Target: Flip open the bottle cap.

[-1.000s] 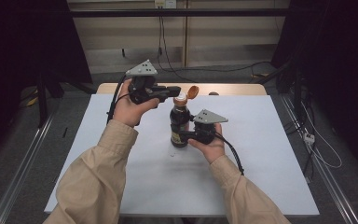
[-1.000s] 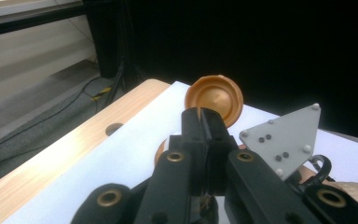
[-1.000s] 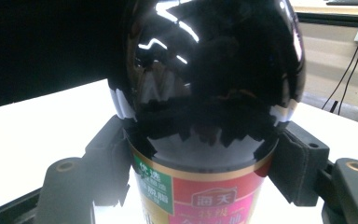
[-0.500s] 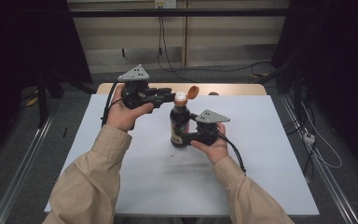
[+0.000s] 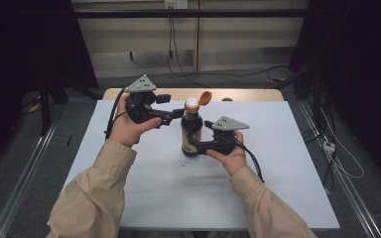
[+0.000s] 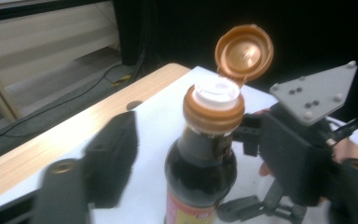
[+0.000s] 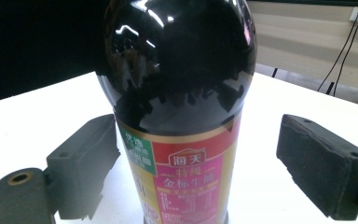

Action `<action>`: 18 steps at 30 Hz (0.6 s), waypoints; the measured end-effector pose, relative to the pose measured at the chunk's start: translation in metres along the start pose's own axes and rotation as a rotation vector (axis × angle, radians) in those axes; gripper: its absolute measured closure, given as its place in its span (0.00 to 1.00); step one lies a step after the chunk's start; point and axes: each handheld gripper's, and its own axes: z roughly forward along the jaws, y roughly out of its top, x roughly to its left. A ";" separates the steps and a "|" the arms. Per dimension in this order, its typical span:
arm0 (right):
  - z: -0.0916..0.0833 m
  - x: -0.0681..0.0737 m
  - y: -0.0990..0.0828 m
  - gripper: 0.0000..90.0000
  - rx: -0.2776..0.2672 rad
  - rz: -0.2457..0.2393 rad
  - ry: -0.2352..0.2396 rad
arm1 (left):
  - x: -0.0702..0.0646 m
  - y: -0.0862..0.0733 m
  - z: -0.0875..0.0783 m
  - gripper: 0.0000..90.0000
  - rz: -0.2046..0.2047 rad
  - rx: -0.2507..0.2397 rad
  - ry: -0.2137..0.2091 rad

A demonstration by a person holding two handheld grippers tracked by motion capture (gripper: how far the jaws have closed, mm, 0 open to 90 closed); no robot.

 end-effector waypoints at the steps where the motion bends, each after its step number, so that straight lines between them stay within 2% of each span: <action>1: -0.001 0.000 0.000 0.14 -0.001 0.002 0.001 | 0.000 -0.001 0.000 0.24 -0.002 -0.002 0.002; 7: -0.007 -0.001 -0.002 0.14 0.004 0.007 0.012 | 0.002 -0.013 -0.001 0.13 -0.027 -0.009 0.018; 13: -0.014 0.000 -0.003 0.13 0.017 -0.012 0.017 | 0.005 -0.026 -0.003 0.08 -0.039 -0.023 0.015; 18: -0.020 -0.002 -0.004 0.13 0.015 0.000 0.017 | 0.006 -0.038 -0.005 0.07 -0.034 -0.024 0.012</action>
